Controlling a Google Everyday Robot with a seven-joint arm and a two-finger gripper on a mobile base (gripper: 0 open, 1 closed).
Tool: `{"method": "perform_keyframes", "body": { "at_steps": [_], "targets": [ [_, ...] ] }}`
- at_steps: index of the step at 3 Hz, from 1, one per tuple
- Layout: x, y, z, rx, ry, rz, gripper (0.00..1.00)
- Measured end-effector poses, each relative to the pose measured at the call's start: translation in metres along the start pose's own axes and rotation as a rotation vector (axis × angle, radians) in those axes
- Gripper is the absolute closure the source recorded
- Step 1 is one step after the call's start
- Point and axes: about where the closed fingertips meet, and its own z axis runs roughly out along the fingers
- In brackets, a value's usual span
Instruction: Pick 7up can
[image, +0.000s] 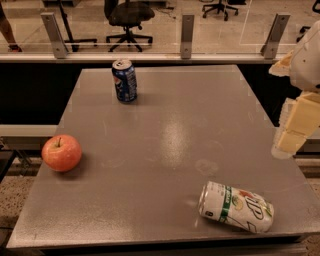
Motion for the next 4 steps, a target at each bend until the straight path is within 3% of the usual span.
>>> {"method": "perform_keyframes", "body": {
  "at_steps": [1,3,4],
  "targets": [
    [0.0,0.0,0.0,0.001,0.0,0.0,0.0],
    [-0.023,0.058,-0.001,-0.084,-0.027,-0.091,0.0],
    [-0.035,0.089,0.014,-0.136,-0.026,-0.143,0.0]
  ]
}}
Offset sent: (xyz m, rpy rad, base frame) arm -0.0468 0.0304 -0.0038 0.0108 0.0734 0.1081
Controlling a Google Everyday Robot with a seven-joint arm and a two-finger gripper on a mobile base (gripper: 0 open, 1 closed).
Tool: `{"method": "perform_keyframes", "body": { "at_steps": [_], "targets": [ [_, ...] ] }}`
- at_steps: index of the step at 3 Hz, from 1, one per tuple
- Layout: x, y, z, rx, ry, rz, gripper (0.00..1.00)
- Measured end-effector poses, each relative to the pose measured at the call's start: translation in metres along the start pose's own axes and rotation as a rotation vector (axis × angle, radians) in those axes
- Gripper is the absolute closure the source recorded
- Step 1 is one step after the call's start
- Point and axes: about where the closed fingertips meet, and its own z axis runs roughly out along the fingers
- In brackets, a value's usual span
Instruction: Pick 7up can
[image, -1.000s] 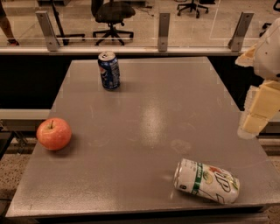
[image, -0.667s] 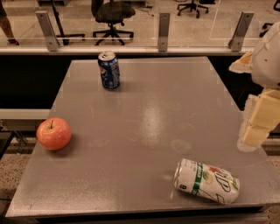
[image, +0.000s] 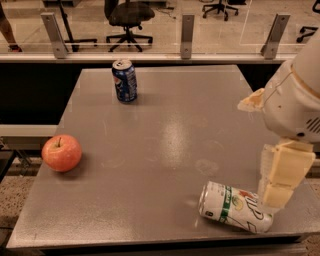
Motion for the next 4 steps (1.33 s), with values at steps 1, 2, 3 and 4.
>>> {"method": "perform_keyframes", "body": {
  "at_steps": [1,2,3,4],
  "targets": [
    [-0.009,0.02,0.025,-0.035,0.007,-0.043,0.0],
    [-0.009,0.033,0.045,-0.051,0.016,-0.064,0.0],
    [-0.003,0.043,0.062,-0.057,0.036,-0.072,0.0],
    [0.011,0.051,0.08,-0.057,0.077,-0.065,0.0]
  ]
}}
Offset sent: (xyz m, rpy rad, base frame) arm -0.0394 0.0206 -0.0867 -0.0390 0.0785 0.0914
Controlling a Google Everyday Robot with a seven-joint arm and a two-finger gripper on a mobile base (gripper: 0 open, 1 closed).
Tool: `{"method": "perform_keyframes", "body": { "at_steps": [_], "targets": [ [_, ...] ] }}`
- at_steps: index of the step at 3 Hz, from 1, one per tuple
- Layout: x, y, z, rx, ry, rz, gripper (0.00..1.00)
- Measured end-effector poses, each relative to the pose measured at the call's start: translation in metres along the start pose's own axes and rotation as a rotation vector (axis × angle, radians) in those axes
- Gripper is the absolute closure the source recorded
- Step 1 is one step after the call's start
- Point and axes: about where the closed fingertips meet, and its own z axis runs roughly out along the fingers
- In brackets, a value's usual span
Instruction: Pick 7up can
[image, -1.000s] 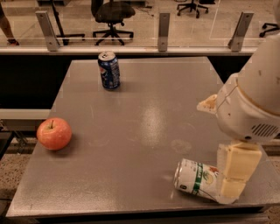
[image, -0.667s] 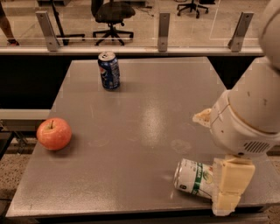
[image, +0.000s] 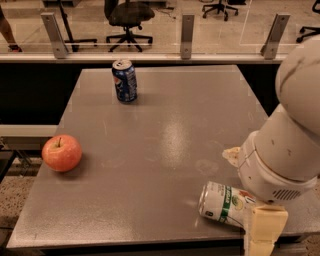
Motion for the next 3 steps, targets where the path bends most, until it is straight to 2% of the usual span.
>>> {"method": "perform_keyframes", "body": {
  "at_steps": [1,3],
  "targets": [
    [0.009,-0.001,0.009,0.009,0.026,0.011,0.0],
    [0.023,-0.006,0.022,0.006,0.062,0.03,0.42]
  ]
}}
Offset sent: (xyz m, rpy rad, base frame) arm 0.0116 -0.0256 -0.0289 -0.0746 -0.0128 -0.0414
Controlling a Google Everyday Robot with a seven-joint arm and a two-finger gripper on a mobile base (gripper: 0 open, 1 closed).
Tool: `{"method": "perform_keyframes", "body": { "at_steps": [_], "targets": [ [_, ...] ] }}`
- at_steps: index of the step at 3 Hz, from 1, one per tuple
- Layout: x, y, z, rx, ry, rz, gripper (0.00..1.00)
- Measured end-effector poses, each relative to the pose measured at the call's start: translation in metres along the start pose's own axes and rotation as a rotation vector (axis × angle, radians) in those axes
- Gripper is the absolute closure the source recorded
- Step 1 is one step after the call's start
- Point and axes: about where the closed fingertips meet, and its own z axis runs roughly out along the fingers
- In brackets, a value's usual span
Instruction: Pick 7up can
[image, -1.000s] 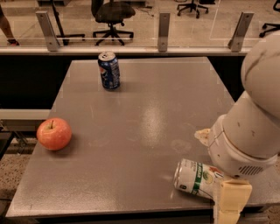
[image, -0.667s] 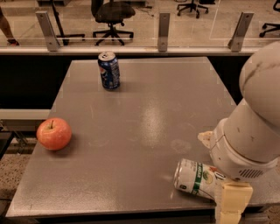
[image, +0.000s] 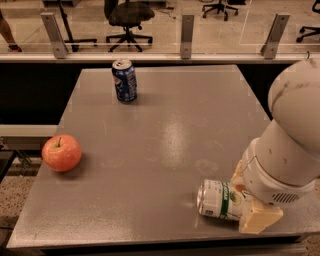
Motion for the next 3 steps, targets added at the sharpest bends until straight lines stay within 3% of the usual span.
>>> {"method": "perform_keyframes", "body": {
  "at_steps": [2,3],
  "targets": [
    [0.0,-0.015,-0.026,0.003,-0.008,0.019,0.88],
    [-0.001,-0.032,-0.058,0.007,-0.063,0.038,1.0]
  ]
}}
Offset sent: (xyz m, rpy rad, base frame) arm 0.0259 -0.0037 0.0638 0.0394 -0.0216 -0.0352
